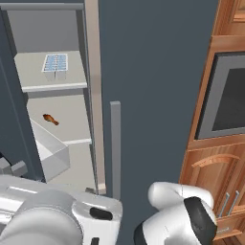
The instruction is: Open the freezer door, pick up the ice cube tray from the freezer, and place it on the dining counter.
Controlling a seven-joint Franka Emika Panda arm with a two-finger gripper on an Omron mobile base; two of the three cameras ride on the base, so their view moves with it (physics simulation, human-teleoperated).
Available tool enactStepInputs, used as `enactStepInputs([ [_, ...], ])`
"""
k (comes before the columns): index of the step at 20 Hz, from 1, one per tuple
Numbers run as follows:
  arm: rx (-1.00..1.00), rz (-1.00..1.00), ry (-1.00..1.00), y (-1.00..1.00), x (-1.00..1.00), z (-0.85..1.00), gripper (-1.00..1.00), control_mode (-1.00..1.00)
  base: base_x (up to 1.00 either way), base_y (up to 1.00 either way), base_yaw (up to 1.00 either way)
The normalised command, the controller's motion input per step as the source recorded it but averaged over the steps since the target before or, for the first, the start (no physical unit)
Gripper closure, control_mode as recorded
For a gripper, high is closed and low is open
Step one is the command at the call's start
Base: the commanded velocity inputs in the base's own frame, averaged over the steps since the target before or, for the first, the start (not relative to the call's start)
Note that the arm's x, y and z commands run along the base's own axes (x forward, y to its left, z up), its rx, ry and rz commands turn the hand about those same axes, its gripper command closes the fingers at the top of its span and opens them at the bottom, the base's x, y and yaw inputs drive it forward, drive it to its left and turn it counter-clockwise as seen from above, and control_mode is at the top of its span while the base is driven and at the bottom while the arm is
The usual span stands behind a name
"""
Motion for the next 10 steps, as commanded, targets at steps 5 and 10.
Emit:
enactStepInputs([
  [5, 0.18, 0.24, -0.02, -1.0, -0.08, 0.67, -1.0, -1.0, 0.0, 0.0, 0.0],
  [10, 0.2, 0.34, -0.02, -1.0, 0.17, 0.29, -1.0, -1.0, 0.0, 0.0, 0.0],
])
